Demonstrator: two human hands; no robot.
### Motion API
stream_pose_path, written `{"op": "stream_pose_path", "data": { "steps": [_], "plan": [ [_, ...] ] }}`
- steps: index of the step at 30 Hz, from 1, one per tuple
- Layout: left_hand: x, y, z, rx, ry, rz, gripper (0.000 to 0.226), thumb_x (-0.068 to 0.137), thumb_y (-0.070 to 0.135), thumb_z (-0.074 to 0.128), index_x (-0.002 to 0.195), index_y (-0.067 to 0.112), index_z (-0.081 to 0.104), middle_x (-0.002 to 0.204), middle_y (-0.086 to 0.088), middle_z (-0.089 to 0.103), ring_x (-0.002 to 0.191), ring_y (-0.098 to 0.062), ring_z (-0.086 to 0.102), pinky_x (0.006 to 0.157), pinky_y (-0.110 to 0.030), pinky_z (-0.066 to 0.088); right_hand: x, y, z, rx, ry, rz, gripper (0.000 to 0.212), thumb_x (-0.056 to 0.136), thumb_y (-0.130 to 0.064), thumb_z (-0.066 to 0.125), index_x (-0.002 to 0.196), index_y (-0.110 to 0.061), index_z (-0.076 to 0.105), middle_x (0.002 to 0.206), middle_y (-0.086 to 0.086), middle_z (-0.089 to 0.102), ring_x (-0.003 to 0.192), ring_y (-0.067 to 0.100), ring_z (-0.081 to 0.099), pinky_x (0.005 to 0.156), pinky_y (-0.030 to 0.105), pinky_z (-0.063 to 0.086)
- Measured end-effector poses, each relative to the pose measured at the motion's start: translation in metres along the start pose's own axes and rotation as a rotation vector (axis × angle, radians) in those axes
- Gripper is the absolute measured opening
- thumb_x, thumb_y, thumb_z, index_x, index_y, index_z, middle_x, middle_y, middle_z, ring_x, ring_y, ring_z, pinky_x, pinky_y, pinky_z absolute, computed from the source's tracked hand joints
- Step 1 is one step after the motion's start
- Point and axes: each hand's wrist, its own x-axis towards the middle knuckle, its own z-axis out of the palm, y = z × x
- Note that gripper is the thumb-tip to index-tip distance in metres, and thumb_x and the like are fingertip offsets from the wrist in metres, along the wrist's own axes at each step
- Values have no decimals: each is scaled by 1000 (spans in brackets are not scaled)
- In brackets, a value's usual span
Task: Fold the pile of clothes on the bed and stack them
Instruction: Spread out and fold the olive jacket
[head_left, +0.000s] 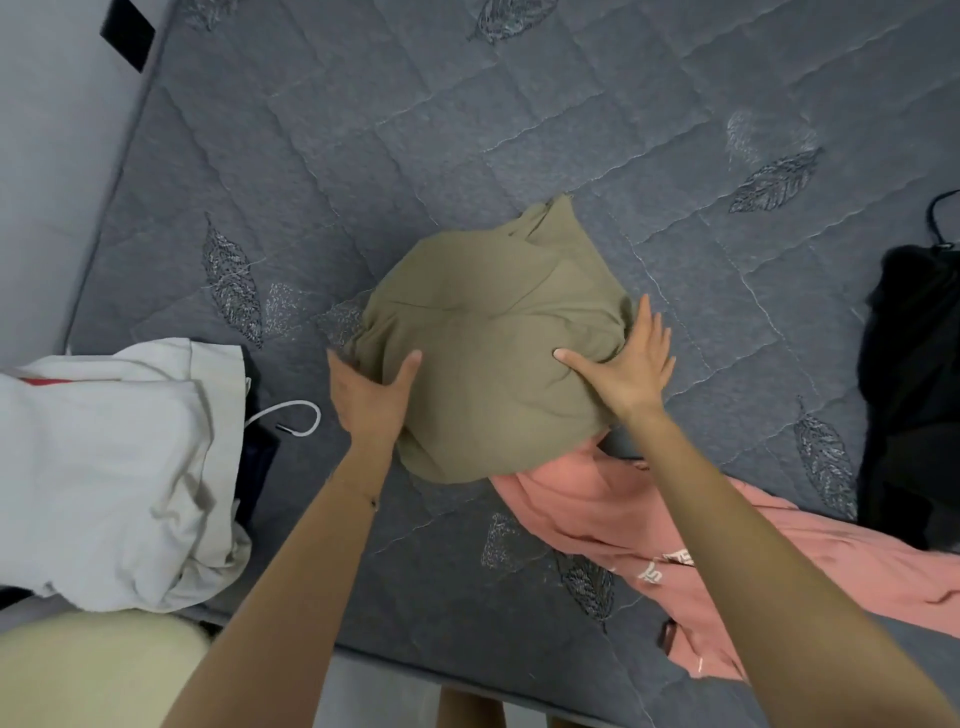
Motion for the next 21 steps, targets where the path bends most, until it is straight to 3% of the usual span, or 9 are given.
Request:
{"op": "stream_pose_path", "data": {
  "steps": [2,5,8,9,11,13,18,21],
  "plan": [
    [-2,-16,2,0,-66,-150,104,75,58,74,150,4,26,156,-14,29,144,-28,27,118,-45,24,17,0,3,-33,-126,-11,130,61,-66,79,155,-29,-4,164,3,0,151,21,-1,122,47,-1],
    [-8,-31,10,40,-164,-109,94,77,60,70,145,4,38,155,-13,30,144,-28,26,119,-45,23,32,1,2,71,-212,23,135,58,-65,81,155,-29,-5,163,-2,6,150,22,9,121,48,12],
    [-13,-30,16,-135,-231,-91,103,65,59,80,145,9,38,150,-7,40,137,-23,38,116,-39,31,34,-1,1,156,-245,33,130,60,-56,85,155,-22,4,159,-2,21,145,20,22,118,36,22],
    [-15,-29,18,-172,-240,-102,106,64,58,82,146,12,33,148,-5,41,133,-19,42,113,-34,33,33,-3,0,201,-269,43,120,61,-51,87,153,-19,17,152,-1,34,139,17,35,112,29,30],
    [-16,-26,19,-212,-274,-112,108,70,51,80,151,18,18,148,-1,39,121,-9,43,101,-24,34,28,-10,-4,276,-334,95,84,63,-45,87,133,-20,47,120,-10,60,109,7,58,87,15,45],
    [-16,-23,18,-219,-290,-85,107,73,46,80,152,18,13,149,0,37,117,-7,40,98,-22,32,22,-17,-8,336,-451,148,52,65,-43,87,107,-26,63,96,-18,68,87,-1,66,64,9,47],
    [-21,-13,0,-236,-221,49,82,77,23,81,143,15,33,132,7,47,121,-10,47,101,-22,36,-3,-31,-12,461,-572,154,26,71,-23,85,90,-22,69,78,-12,75,69,0,70,53,11,50],
    [-31,-6,-19,-236,-144,148,67,78,19,81,134,17,44,115,20,53,102,8,54,85,-2,39,-26,-40,-22,540,-557,113,21,72,-17,83,88,-20,70,77,-10,75,69,3,71,54,13,51]
  ]
}}
